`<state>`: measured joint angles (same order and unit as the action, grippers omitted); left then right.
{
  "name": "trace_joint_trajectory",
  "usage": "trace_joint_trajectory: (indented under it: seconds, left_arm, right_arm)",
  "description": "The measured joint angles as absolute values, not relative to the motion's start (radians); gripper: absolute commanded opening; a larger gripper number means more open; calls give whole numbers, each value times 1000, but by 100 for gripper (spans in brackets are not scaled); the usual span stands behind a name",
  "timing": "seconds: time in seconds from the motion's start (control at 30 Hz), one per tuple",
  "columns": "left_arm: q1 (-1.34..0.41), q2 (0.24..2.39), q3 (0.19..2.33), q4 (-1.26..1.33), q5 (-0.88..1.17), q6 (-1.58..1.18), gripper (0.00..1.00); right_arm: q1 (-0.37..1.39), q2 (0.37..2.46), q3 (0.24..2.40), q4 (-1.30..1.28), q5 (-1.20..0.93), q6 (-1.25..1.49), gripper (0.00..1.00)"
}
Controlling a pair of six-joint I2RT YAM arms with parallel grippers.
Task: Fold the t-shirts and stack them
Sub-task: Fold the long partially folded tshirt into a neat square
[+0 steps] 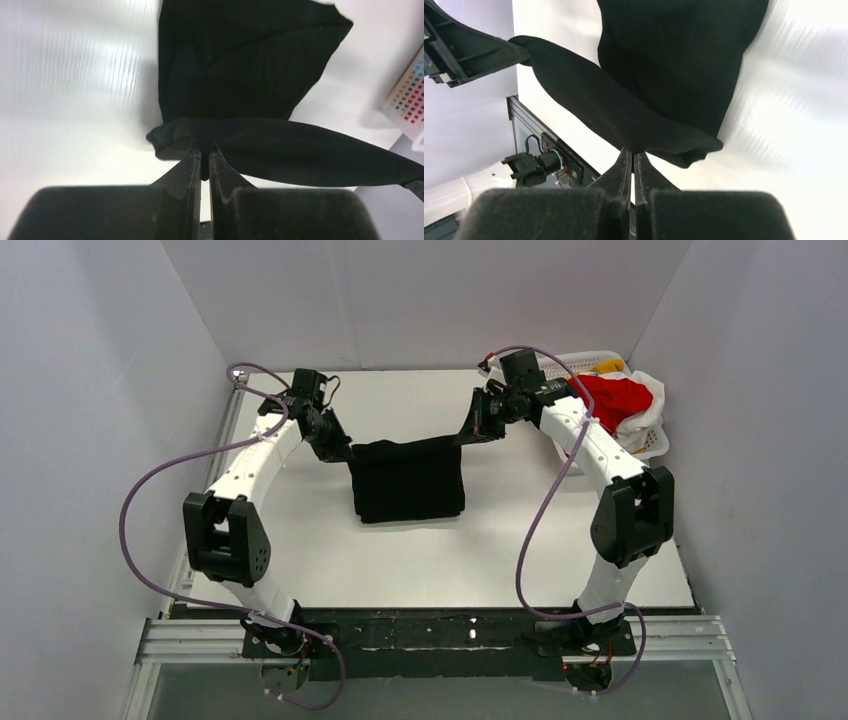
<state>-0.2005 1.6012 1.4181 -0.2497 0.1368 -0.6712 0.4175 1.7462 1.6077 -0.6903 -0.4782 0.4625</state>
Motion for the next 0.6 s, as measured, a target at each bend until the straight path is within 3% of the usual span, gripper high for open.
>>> trace_joint_trajectory:
  seconds: [0.37,0.53,0.57,0.6]
  left_arm:
    - [-174,1947,1707,-261,134,-602,0]
    - [-173,2122,1845,-281,113,-583,0]
    - [-172,2153,1863,-283,106,-583,7]
    - [-172,2175,1875,-282,99,-582,28]
  right_arm:
    - [332,2070,1834,-620,-559,462,1]
    - [314,2224,1925,-572,-571,460,8]
    - [313,2268,1968,-568,-571,456,15]
    - [313,2310,2016,-568,-572,453,22]
